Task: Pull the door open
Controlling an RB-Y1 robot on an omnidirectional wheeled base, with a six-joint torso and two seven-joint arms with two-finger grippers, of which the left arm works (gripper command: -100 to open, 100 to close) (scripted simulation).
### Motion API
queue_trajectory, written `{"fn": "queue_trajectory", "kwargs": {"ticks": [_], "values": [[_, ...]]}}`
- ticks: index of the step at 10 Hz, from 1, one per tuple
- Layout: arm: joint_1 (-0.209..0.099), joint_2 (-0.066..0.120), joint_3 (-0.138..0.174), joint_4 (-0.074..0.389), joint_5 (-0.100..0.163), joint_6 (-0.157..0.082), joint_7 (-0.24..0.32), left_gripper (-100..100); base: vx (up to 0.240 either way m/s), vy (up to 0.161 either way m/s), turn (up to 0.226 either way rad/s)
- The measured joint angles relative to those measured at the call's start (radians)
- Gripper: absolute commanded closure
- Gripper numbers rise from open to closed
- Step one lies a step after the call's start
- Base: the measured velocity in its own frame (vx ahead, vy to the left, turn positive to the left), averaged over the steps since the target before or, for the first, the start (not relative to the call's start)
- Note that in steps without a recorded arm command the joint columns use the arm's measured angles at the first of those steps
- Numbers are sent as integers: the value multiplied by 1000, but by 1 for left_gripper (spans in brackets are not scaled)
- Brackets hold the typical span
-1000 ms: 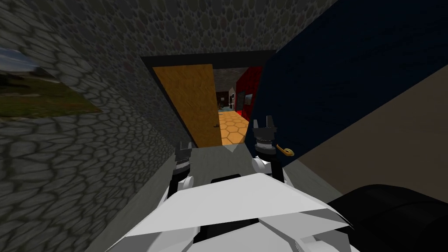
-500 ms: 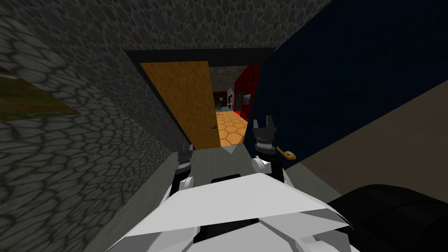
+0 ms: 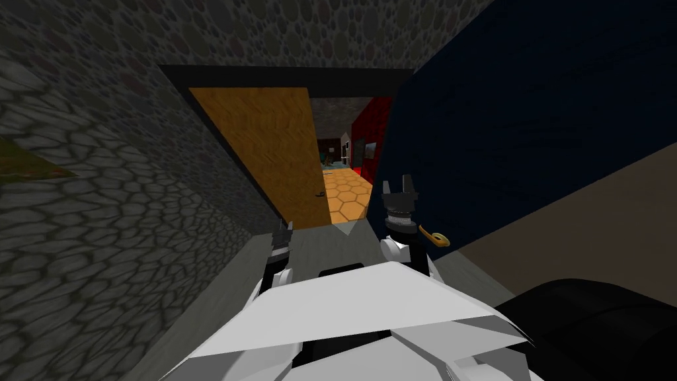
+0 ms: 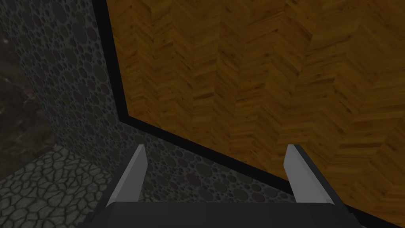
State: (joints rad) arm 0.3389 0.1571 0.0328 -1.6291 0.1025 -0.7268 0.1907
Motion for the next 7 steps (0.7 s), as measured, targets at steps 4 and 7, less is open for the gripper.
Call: {"fn": "queue_trajectory", "kwargs": {"ticks": [4,7], "values": [[-21,19,7,100,-2,-17,8,-100,116,-48,-59],[-46,37,15,183,-2,-31,16,-100,105,-43,-57]]}}
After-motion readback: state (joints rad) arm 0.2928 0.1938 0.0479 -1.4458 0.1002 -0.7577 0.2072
